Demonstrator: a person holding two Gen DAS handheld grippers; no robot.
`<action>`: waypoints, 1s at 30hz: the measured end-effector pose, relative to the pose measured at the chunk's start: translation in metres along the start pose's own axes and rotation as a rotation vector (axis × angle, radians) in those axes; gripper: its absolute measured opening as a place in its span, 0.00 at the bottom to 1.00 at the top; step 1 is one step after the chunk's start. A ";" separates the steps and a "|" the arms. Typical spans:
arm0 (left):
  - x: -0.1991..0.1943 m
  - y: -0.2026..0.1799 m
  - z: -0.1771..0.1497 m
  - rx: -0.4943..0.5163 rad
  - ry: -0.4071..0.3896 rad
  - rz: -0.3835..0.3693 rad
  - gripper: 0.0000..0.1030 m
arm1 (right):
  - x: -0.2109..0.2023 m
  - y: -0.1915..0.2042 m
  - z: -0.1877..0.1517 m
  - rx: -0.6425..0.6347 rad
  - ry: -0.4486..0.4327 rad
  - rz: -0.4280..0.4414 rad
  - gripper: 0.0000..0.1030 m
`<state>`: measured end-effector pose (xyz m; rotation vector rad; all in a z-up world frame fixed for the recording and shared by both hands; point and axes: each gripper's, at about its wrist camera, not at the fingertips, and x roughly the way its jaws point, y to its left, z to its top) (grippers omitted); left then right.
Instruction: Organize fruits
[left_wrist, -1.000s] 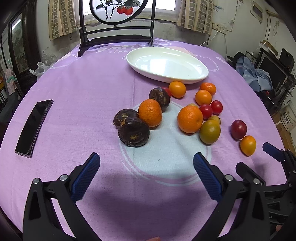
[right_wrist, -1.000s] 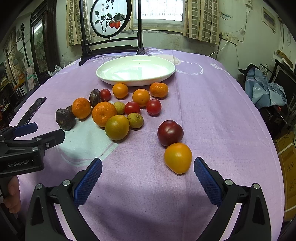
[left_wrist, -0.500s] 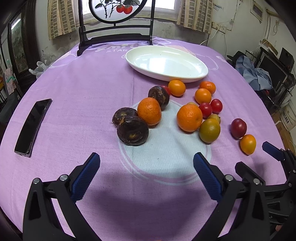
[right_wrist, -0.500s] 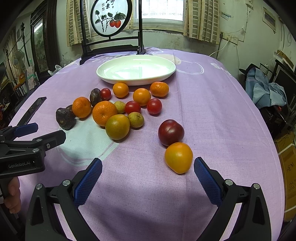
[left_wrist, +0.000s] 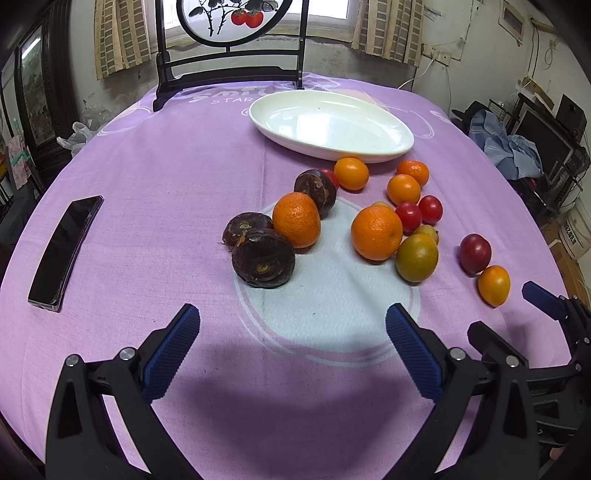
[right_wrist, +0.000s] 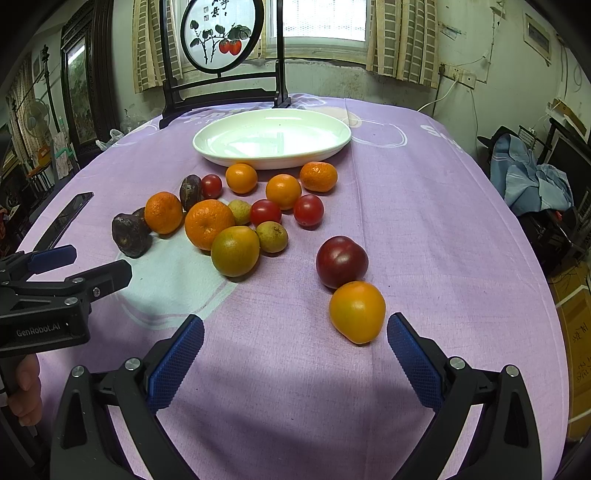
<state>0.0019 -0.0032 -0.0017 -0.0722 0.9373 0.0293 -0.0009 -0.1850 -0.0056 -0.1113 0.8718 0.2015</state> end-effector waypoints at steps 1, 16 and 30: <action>0.000 0.000 0.000 0.000 0.000 0.000 0.96 | 0.000 0.000 0.000 0.000 0.000 0.000 0.97; 0.000 -0.001 -0.001 -0.002 0.000 0.000 0.96 | -0.001 0.001 -0.001 0.000 0.001 0.000 0.97; 0.000 -0.002 -0.005 -0.002 0.002 -0.004 0.96 | 0.001 0.000 -0.001 0.001 0.001 0.001 0.97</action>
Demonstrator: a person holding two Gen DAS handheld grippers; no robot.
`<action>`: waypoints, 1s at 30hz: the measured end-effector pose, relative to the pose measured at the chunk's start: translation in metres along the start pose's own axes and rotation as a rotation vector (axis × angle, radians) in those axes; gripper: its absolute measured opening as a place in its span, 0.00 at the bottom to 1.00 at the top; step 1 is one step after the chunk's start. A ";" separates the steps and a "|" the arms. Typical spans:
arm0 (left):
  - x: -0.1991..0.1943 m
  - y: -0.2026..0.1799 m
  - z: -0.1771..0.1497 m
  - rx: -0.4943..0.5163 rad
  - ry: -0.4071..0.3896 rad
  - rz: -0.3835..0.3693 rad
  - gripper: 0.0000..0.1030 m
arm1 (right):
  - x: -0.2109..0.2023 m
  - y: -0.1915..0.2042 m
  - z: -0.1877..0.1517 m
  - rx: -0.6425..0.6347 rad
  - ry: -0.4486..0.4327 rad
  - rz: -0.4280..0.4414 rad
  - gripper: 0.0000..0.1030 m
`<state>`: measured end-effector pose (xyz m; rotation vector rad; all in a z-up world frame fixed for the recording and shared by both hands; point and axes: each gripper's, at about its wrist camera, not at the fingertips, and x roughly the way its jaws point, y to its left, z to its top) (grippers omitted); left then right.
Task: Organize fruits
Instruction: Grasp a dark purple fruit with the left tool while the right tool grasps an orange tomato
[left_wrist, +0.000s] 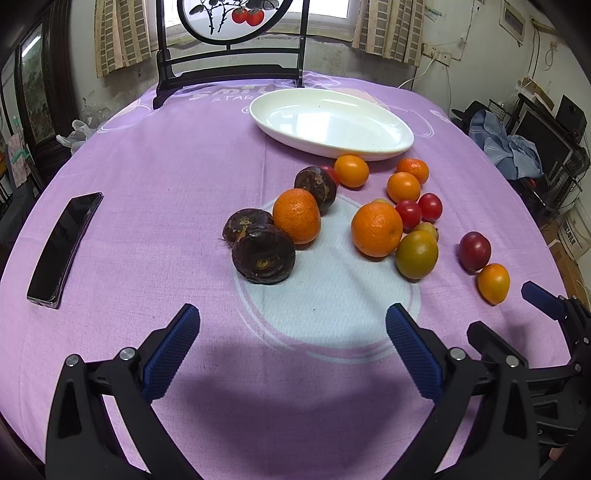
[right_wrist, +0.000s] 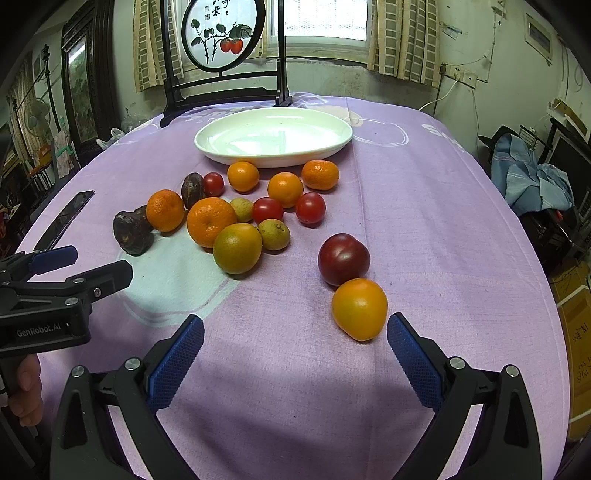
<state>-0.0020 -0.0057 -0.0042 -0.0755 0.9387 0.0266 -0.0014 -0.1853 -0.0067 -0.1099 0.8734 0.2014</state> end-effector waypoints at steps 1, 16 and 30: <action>0.000 0.000 0.000 0.001 0.001 -0.001 0.96 | 0.000 0.000 0.000 0.000 0.000 0.000 0.97; 0.023 0.028 0.000 0.001 0.040 -0.040 0.96 | 0.015 -0.007 -0.015 0.020 0.047 0.037 0.97; 0.059 0.021 0.030 0.044 0.073 -0.013 0.42 | 0.021 -0.034 -0.007 0.059 0.064 0.059 0.97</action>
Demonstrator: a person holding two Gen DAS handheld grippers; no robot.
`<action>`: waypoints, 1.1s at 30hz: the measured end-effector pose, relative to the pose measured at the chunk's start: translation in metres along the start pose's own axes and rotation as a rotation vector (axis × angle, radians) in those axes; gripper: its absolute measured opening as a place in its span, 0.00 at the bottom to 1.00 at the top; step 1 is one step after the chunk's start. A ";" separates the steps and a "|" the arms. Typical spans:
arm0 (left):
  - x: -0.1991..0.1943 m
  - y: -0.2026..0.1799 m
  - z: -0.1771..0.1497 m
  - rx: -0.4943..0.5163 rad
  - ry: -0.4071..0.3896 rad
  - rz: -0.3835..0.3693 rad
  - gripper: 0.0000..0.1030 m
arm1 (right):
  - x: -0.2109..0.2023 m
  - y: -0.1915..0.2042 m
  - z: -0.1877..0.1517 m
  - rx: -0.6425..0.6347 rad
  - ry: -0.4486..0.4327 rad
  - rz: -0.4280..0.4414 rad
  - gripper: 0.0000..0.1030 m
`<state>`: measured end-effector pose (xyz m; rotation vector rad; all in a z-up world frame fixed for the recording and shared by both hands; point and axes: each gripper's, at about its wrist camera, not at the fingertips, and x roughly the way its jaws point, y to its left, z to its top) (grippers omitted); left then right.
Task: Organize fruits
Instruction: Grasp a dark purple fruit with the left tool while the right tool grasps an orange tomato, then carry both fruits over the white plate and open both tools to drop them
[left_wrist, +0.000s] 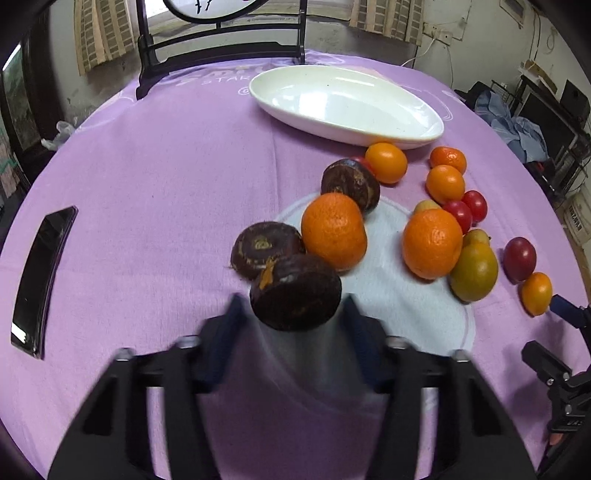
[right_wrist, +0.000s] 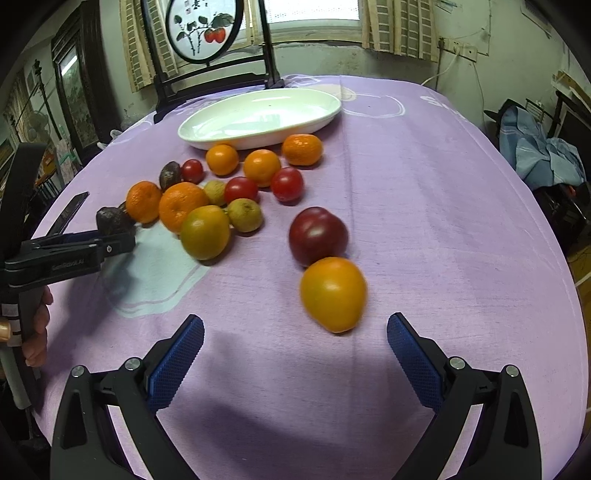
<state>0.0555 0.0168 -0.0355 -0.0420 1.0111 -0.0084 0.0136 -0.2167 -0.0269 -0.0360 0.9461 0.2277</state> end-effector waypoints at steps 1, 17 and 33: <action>0.000 0.002 0.001 -0.013 0.001 -0.014 0.42 | 0.000 -0.002 0.000 0.001 0.002 -0.004 0.97; -0.027 0.017 -0.020 -0.040 -0.003 -0.114 0.42 | 0.021 -0.024 0.018 0.028 0.058 -0.076 0.83; -0.045 0.019 0.015 0.044 -0.020 -0.139 0.42 | -0.036 -0.003 0.056 -0.117 -0.095 0.024 0.36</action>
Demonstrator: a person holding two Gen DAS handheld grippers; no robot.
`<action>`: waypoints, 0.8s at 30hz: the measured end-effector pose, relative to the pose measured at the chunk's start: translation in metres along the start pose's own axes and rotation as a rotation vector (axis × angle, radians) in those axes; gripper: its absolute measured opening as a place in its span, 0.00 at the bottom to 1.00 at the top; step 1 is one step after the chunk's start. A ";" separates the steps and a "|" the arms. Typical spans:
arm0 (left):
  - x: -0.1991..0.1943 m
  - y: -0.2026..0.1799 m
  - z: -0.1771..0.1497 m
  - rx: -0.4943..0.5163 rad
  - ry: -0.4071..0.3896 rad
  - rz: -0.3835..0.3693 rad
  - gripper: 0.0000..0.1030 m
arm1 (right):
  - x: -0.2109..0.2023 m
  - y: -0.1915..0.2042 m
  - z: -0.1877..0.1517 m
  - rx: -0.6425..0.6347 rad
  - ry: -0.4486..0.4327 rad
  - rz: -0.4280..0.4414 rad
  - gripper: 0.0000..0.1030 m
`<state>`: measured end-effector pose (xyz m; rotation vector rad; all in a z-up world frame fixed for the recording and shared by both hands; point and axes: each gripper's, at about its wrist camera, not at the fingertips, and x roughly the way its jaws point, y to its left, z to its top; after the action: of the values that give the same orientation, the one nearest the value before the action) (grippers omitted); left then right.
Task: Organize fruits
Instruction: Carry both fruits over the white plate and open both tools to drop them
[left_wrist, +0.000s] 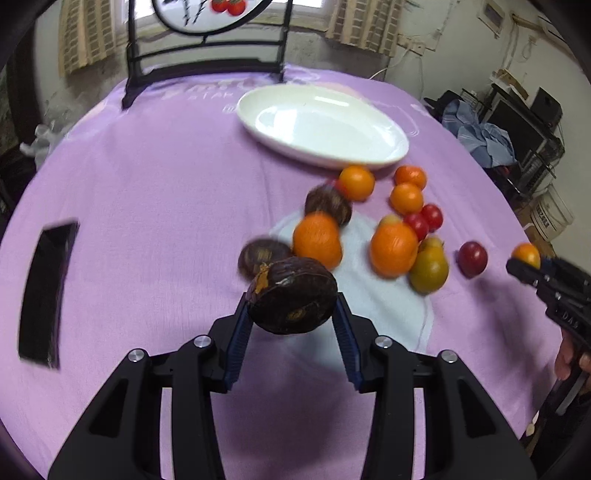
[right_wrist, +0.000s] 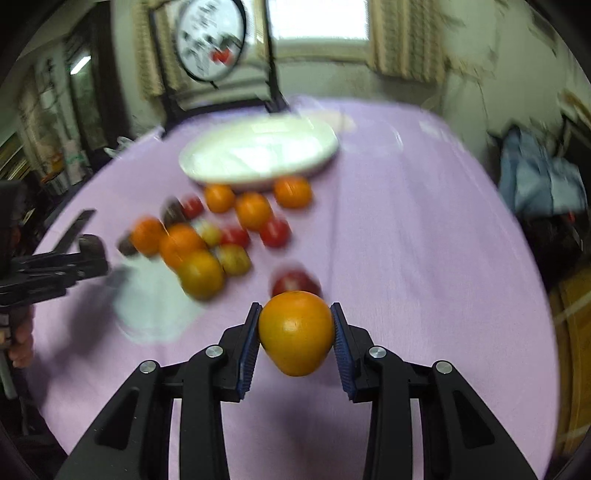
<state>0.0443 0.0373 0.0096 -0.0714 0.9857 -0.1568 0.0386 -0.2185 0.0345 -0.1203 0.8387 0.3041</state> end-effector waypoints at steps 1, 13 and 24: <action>-0.001 -0.003 0.011 0.015 -0.008 -0.004 0.42 | 0.001 0.004 0.016 -0.029 -0.019 0.001 0.36; 0.102 -0.001 0.169 -0.008 0.032 0.055 0.42 | 0.150 0.012 0.153 0.038 0.143 0.094 0.36; 0.104 0.006 0.172 -0.040 -0.016 0.077 0.74 | 0.163 -0.004 0.140 0.123 0.188 0.107 0.52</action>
<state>0.2452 0.0242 0.0177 -0.0709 0.9747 -0.0665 0.2424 -0.1558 0.0060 0.0112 1.0498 0.3448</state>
